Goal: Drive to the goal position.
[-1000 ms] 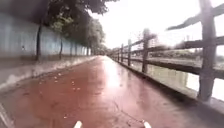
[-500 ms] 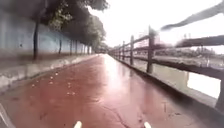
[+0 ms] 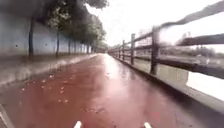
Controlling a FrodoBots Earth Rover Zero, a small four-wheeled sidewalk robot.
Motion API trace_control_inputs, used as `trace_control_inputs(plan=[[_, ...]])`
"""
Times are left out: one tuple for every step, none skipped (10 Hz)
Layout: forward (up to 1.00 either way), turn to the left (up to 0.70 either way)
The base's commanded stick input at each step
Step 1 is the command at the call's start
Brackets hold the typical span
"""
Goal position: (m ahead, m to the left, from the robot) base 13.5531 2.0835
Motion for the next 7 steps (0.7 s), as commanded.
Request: trace_control_inputs(plan=[[0.50, 0.00], [0.50, 0.50], [0.50, 0.50], [0.50, 0.50], [0.50, 0.50], [0.50, 0.30], [0.50, 0.00]])
